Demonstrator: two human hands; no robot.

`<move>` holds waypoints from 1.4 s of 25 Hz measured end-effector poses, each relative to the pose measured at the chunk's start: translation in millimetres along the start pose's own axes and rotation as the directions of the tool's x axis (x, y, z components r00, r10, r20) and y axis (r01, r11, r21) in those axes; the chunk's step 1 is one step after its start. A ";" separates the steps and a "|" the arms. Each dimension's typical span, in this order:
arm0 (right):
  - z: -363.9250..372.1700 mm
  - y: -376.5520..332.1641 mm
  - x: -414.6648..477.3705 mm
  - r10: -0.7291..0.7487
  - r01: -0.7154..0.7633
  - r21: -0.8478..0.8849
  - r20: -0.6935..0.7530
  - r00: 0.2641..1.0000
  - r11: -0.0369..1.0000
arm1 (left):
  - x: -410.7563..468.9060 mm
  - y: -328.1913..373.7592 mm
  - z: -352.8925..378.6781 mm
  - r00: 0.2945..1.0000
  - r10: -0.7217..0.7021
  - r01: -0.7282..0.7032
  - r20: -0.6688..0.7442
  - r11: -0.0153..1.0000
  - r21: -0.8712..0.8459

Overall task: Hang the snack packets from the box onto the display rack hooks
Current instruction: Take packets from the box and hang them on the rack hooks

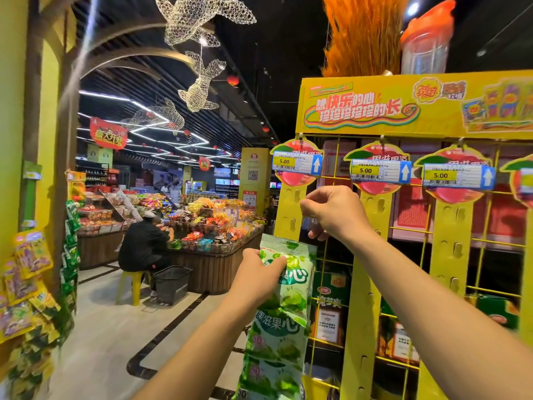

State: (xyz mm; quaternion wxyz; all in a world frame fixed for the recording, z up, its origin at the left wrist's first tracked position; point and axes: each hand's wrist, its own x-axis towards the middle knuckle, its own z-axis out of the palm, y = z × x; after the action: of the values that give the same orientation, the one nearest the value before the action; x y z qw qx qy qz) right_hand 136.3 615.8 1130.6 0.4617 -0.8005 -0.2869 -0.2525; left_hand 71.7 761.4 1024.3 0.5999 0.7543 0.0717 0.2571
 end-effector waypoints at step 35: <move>-22.4 20.5 -89.7 -0.104 0.105 -0.090 0.014 0.994 0.990 | -81.1 -42.8 3.1 0.979 0.201 -0.158 -0.012 0.802 0.577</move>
State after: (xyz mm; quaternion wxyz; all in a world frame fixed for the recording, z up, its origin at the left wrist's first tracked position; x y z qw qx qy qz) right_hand 83.9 567.4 1068.4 0.4097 -0.8056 -0.3190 -0.2854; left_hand 12.2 736.5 959.1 0.3155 0.8931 0.0954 0.3062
